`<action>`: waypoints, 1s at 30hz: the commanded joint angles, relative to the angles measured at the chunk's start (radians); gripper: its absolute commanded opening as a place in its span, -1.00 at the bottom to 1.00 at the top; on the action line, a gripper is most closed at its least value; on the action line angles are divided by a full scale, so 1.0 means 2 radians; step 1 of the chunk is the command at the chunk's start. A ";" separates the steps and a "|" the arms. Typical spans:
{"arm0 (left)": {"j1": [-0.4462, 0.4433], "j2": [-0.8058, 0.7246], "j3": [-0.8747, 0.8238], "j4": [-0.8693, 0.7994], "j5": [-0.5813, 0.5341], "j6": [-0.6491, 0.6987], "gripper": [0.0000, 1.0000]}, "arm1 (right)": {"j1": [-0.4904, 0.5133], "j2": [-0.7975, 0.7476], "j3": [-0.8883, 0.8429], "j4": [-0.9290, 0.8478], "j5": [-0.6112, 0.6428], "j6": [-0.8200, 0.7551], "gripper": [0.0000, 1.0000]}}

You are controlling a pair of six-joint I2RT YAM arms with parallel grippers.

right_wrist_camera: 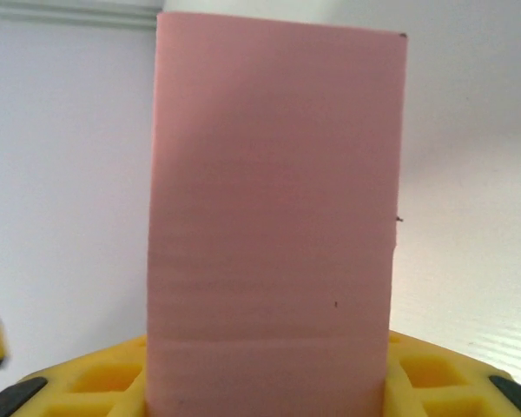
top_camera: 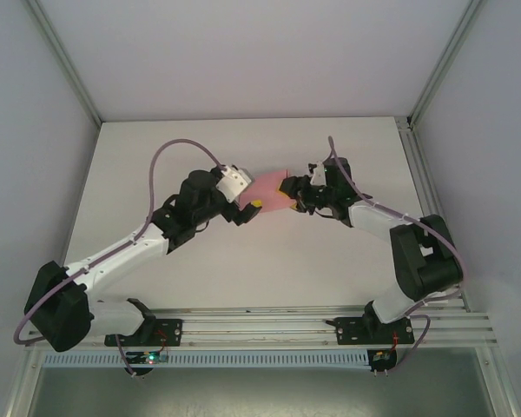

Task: Assemble paper box

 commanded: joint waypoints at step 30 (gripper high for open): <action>-0.091 0.122 0.019 0.075 -0.229 0.242 0.05 | -0.014 -0.046 0.010 -0.035 -0.048 0.163 -0.03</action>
